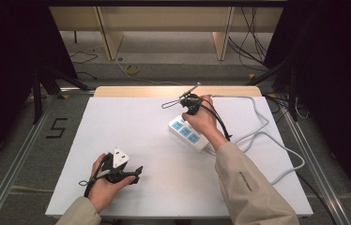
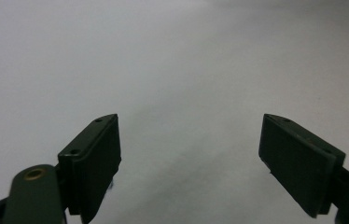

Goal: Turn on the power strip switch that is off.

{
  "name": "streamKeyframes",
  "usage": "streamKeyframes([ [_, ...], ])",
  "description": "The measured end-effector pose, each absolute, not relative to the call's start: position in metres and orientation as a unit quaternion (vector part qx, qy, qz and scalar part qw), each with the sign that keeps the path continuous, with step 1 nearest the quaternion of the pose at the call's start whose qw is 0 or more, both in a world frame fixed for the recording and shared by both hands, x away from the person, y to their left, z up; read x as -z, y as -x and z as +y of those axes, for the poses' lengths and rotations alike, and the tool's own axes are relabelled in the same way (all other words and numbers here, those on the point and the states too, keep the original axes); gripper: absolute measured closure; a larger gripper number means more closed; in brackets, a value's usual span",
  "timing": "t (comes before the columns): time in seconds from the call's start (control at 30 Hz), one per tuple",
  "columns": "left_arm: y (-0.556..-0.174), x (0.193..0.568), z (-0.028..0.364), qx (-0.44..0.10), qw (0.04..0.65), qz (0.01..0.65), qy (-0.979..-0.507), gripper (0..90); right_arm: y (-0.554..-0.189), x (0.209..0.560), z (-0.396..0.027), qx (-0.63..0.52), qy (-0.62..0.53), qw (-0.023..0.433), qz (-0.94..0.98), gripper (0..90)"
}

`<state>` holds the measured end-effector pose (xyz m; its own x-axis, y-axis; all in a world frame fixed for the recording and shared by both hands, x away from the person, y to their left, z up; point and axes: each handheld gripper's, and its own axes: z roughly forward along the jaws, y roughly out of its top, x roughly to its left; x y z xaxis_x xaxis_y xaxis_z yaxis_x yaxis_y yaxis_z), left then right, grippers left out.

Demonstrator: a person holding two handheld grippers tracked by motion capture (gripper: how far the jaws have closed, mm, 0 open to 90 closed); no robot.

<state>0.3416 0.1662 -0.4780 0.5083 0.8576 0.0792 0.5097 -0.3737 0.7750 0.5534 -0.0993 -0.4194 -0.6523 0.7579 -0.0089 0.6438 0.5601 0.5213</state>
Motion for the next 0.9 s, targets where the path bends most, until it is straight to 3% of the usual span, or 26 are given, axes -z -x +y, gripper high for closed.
streamKeyframes([
  [0.9, -0.341, 0.478, 0.166, -0.245, 0.357, 0.431, -0.792, 20.7, -0.562, 0.433, -0.095, -0.237, -0.412, 0.123, 0.872, 90.0],
])
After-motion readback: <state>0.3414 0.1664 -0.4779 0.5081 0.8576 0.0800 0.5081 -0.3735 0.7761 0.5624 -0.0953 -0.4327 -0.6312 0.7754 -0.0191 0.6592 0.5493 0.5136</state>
